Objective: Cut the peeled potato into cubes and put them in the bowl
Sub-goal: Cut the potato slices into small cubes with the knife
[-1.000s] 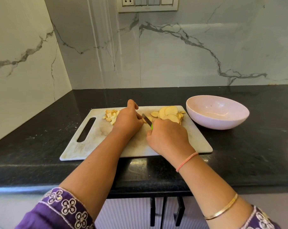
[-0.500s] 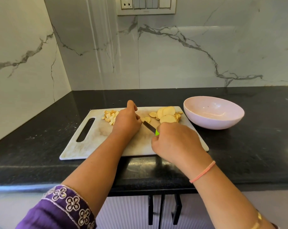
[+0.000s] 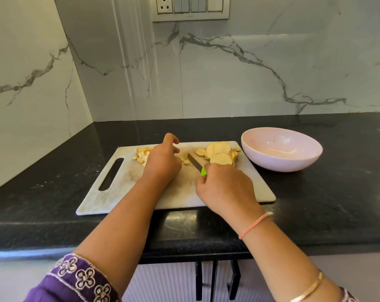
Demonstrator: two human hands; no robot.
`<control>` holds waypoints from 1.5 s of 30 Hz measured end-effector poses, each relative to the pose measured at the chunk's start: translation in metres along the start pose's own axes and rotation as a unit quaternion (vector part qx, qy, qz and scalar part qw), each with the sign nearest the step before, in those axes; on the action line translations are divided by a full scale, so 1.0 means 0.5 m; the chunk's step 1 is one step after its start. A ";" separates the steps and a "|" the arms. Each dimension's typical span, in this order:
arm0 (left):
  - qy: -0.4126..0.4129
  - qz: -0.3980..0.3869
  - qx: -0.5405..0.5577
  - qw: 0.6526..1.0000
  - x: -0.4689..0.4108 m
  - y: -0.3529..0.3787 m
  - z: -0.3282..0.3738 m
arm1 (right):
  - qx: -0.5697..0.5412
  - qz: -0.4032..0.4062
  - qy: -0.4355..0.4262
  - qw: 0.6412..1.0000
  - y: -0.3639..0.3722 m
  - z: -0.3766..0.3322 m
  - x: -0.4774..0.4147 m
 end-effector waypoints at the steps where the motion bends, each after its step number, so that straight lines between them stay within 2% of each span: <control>1: 0.007 -0.008 -0.004 1.000 0.000 0.002 0.003 | -0.003 0.009 0.006 1.000 -0.002 0.006 -0.005; 6: 0.086 -0.049 -0.063 0.993 -0.004 0.017 0.010 | -0.013 0.028 0.033 0.999 -0.003 0.046 -0.031; 8: 0.092 -0.048 -0.069 0.992 -0.008 0.021 0.009 | -0.033 0.018 0.030 0.999 0.006 0.054 -0.037; 18: 0.014 0.043 -0.163 0.986 -0.019 -0.002 -0.016 | -0.152 -0.011 0.060 0.986 0.024 0.090 -0.043; 21: 0.068 0.041 -0.133 0.988 -0.012 0.005 0.004 | -0.183 0.003 0.076 0.980 0.023 0.099 -0.043; 24: 0.137 0.004 -0.101 0.985 -0.002 0.028 0.037 | -0.209 0.028 0.086 0.974 0.021 0.105 -0.042; 27: 0.099 -0.007 -0.150 0.984 -0.014 0.036 0.035 | -0.225 0.043 0.093 0.969 0.020 0.107 -0.042; 32: 0.018 0.036 -0.244 0.969 -0.018 0.015 0.005 | -0.257 0.052 0.098 0.960 0.023 0.116 -0.039; 37: -0.044 0.063 -0.160 0.984 -0.031 -0.018 -0.019 | -0.302 0.063 0.091 0.947 0.022 0.118 -0.037; 40: -0.073 0.059 -0.165 0.982 -0.039 -0.027 -0.020 | -0.316 0.069 0.088 0.942 0.024 0.118 -0.036; 42: -0.067 0.048 -0.206 0.975 -0.039 -0.024 -0.005 | -0.324 0.071 0.091 0.939 0.025 0.121 -0.034; 45: -0.002 0.022 -0.227 0.974 -0.043 -0.005 0.033 | -0.328 0.078 0.095 0.937 0.024 0.123 -0.034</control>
Point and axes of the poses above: each hand's wrist, its own x-axis away from the middle knuckle, its own y-axis out of the palm, z = x × y, the point moved 4 cm from there along -x, towards the middle knuckle, and after that the axes turned 3 degrees about -x, right-handed, at the moved point
